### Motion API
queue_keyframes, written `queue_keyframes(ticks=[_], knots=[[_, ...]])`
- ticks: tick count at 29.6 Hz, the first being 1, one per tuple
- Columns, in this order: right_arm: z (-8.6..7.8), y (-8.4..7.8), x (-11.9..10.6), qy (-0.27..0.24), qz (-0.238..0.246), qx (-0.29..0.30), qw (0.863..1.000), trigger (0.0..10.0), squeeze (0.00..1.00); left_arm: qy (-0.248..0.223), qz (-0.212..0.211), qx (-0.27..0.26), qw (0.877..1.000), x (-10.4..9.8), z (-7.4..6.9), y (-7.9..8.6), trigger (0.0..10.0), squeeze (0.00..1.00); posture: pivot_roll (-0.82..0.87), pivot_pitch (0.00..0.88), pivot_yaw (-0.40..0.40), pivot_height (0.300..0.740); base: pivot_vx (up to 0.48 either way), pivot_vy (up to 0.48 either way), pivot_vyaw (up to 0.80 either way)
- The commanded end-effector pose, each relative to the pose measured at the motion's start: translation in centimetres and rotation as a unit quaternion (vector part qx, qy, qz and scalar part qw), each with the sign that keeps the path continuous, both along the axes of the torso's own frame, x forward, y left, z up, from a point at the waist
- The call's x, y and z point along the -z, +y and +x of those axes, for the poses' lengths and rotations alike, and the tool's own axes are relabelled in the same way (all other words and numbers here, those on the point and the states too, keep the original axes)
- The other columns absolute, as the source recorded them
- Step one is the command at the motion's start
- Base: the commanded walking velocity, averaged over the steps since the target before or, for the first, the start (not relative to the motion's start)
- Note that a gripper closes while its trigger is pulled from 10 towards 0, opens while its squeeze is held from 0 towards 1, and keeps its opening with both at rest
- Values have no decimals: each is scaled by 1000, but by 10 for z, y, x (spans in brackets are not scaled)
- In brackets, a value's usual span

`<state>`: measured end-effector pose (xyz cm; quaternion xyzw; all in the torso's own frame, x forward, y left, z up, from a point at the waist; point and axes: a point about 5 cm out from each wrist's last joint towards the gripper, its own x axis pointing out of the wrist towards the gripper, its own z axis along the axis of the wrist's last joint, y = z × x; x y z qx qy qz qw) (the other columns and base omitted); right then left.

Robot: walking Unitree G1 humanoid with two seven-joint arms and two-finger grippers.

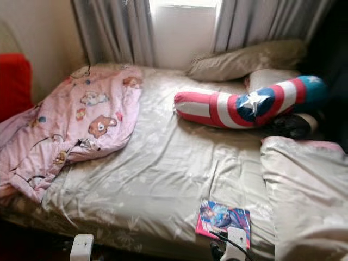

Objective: Clean up the room

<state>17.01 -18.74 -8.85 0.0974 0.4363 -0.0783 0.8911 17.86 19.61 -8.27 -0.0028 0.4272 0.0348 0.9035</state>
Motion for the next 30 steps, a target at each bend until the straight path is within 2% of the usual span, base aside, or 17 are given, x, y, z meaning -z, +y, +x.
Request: queue_keyframes(ticks=[1, 30], knots=[[2, 2, 0, -1, 3, 4, 1000, 10000, 0, 16, 4, 5, 1000, 4, -7, 0, 10000, 0, 122, 28, -11, 740, 0, 480, 0], [4, 1, -1, -4, 1, 4, 1000, 10000, 0, 13, 2, 7, 1000, 3, -5, -1, 10000, 0, 129, 38, -29, 740, 0, 480, 0]])
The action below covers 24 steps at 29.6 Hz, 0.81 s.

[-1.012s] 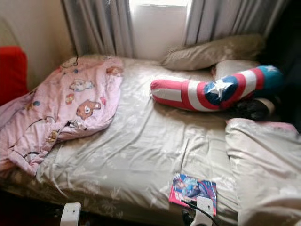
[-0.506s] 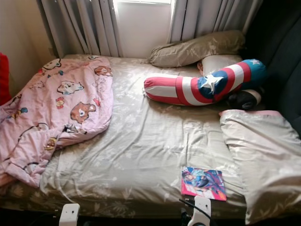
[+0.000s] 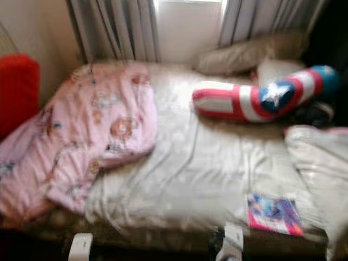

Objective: Clean up the room

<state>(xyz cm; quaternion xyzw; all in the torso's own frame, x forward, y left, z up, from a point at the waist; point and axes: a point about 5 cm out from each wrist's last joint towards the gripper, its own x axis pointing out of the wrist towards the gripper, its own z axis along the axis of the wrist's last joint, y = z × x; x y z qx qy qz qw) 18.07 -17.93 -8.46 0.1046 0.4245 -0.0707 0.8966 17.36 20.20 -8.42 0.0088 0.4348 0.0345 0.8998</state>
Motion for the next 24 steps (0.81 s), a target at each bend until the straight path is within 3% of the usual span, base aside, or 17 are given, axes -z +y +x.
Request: queue_keyframes(ticks=[1, 24], knots=[[-7, -7, 3, 11, -8, 6, 1000, 10000, 0, 4, -8, 2, 1000, 2, 0, -7, 10000, 0, 129, 38, -29, 740, 0, 480, 0], [-8, -8, 3, 14, -10, 1, 1000, 10000, 0, 5, -9, 1, 1000, 2, -1, -7, 10000, 0, 130, 39, -32, 740, 0, 480, 0]])
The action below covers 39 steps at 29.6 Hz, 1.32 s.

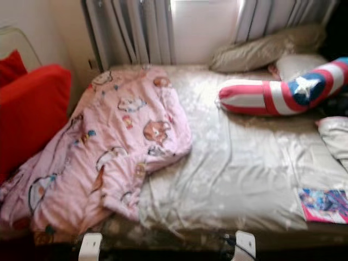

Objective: Clean up the room

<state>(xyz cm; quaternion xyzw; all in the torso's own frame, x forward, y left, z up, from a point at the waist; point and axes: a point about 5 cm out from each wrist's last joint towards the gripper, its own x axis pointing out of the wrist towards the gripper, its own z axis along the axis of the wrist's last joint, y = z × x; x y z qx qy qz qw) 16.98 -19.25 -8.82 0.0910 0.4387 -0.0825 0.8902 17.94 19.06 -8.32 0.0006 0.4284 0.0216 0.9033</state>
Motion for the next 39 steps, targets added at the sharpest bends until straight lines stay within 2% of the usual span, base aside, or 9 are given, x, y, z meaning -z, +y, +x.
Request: queue_keyframes(ticks=[1, 12, 13, 19, 32, 39], knots=[[3, 5, -1, -3, 5, -3, 1000, 10000, 0, 12, 4, -7, 1000, 3, -7, 4, 10000, 0, 130, 39, -32, 740, 0, 480, 0], [3, 5, 0, -3, 5, -4, 1000, 10000, 0, 12, 4, -7, 1000, 3, -7, 4, 10000, 0, 130, 39, -32, 740, 0, 480, 0], [0, 5, 1, 1, -1, -9, 1000, 10000, 0, 12, 3, -10, 1000, 3, -8, 5, 10000, 0, 130, 0, -25, 740, 0, 0, 0], [-4, 4, 2, 7, -7, -17, 1000, 10000, 0, 8, -1, -16, 1000, 3, -9, 6, 10000, 0, 132, 7, -29, 740, 0, 0, 0], [-2, 7, 2, 3, -9, -26, 1000, 10000, 0, 9, 1, -9, 1000, 3, -7, 6, 10000, 0, 130, 26, -29, 740, 0, 0, 0], [-1, 7, 1, 0, -7, -28, 1000, 10000, 0, 9, 1, -8, 1000, 2, -7, 6, 10000, 0, 130, 33, -29, 740, 0, 0, 800]])
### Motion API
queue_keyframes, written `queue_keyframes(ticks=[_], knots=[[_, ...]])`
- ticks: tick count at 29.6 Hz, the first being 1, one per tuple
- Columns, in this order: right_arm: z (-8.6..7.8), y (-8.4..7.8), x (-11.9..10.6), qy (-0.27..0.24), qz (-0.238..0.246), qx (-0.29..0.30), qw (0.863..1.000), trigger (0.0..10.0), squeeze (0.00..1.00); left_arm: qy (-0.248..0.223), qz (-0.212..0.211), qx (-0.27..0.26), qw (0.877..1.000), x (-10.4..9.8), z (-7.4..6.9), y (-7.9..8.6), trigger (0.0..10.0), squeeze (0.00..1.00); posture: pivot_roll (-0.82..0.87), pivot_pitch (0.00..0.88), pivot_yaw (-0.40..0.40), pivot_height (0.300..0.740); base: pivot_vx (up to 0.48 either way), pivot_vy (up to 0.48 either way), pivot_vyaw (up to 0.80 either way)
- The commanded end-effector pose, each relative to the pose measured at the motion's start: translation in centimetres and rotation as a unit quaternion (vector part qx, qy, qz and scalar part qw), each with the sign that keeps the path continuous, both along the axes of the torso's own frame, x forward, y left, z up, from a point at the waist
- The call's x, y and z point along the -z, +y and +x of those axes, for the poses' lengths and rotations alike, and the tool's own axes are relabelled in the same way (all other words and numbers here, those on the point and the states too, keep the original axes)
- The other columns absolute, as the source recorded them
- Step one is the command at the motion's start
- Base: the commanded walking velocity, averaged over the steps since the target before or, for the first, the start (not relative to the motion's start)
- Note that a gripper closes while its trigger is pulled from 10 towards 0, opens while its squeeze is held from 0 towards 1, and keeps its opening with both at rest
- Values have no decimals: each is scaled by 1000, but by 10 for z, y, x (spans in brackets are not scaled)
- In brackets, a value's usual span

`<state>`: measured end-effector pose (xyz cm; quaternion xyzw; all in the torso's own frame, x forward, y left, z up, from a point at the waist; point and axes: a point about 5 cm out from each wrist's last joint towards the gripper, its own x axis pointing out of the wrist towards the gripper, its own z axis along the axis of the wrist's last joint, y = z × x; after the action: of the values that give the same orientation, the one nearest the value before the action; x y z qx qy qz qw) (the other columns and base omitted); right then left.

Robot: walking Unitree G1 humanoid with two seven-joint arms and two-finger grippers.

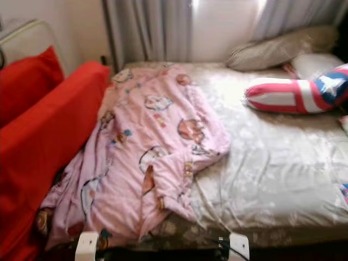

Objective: Clean up the room

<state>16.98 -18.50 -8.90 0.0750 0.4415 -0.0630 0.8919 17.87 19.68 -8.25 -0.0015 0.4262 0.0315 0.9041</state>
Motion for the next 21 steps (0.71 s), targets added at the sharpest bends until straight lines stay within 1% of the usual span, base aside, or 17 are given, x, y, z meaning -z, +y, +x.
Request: queue_keyframes(ticks=[1, 17, 18, 19, 21], knots=[[-1, 0, 0, -1, -1, -3, 1000, 10000, 0, 12, -1, 1, 1000, 3, -6, 0, 10000, 0, 130, 33, -30, 740, 0, 0, 800], [1, 2, 0, -5, 5, -10, 1000, 10000, 0, 11, -6, 1, 1000, 3, -6, 0, 10000, 0, 129, 36, -30, 740, 0, 0, 800], [1, 3, 0, -5, 5, -10, 1000, 10000, 0, 11, -6, 1, 1000, 3, -6, 0, 10000, 0, 128, 38, -29, 740, 0, 0, 575], [0, 2, 0, -2, 5, 0, 1000, 10000, 0, 10, -7, 0, 1000, 3, -6, 0, 10000, 0, 128, 36, -30, 740, 0, 0, 0], [-1, 2, 0, -3, 6, 1, 1000, 10000, 0, 10, -7, 0, 1000, 3, -6, -1, 10000, 0, 128, 35, -30, 740, 0, 0, 0]])
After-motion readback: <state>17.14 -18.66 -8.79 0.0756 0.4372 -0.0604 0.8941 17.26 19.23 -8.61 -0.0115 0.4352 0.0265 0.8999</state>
